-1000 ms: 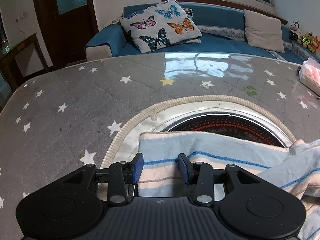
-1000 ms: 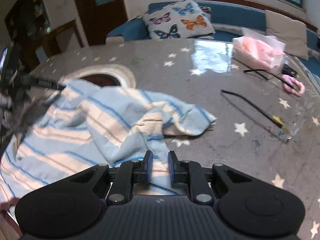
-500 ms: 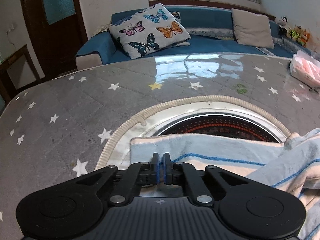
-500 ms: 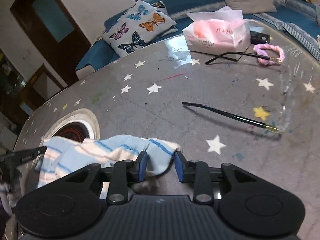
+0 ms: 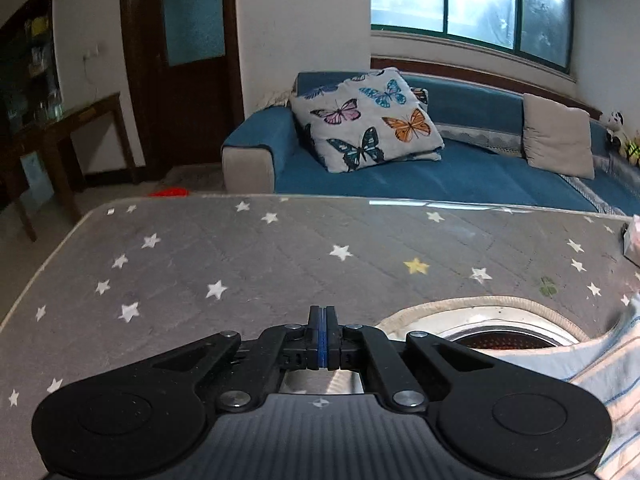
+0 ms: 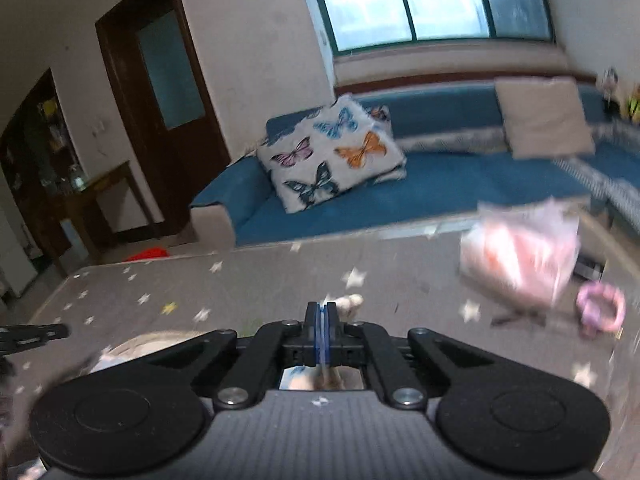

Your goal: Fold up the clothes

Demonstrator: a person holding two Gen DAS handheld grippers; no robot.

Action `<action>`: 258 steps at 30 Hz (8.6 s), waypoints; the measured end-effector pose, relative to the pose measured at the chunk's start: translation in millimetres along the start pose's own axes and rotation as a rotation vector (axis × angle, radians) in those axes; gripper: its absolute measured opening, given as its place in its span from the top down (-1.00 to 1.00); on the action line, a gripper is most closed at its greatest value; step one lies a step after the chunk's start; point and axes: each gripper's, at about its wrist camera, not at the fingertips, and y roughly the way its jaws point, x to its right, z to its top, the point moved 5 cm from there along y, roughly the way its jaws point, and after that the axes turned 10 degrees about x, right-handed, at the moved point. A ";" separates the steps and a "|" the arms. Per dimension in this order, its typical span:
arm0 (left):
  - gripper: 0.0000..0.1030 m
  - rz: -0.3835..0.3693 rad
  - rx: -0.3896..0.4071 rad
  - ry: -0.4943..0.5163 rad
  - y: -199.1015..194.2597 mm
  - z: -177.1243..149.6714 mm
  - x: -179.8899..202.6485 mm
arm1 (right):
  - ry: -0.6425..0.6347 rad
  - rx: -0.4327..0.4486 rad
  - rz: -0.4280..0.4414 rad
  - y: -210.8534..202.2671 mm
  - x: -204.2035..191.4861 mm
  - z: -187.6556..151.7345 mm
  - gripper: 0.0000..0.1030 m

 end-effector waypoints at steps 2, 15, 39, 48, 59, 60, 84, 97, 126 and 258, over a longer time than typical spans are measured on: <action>0.98 -0.026 -0.020 0.014 -0.3 -3.8 1.0 | -0.010 -0.009 -0.009 5.0 0.4 1.1 0.96; 0.31 -0.101 -0.112 0.124 17.7 -45.1 40.1 | -0.069 -0.092 -0.070 44.0 6.9 -5.0 0.55; 0.94 -0.064 0.049 0.070 -9.1 -17.5 10.3 | -0.076 -0.019 -0.078 63.4 -7.3 12.5 1.00; 0.93 -0.020 0.026 0.062 7.3 -13.6 -16.4 | -0.041 -0.065 -0.047 92.2 -17.0 24.9 0.42; 0.93 -0.041 0.052 0.072 -0.7 -15.0 -16.1 | -0.093 -0.125 -0.102 133.8 -18.7 -5.8 0.13; 0.93 -0.043 0.057 0.074 -1.8 -13.8 -15.5 | -0.103 -0.124 -0.096 134.5 -20.9 -6.3 0.33; 0.76 0.006 0.010 0.047 11.7 -11.1 -25.0 | -0.157 0.001 -0.128 113.0 -29.2 22.6 0.28; 0.07 0.042 -0.052 0.080 -45.8 -65.3 -36.5 | -0.304 -0.119 -0.053 35.5 -52.9 -26.8 -0.10; -0.01 0.177 -0.091 -0.106 -181.0 -163.7 -79.0 | -0.141 0.033 -0.323 -153.3 28.8 -119.9 -0.39; -1.00 -0.142 -0.087 0.096 -165.7 -151.9 80.0 | 0.079 0.178 -0.171 -198.6 -33.0 -128.8 0.90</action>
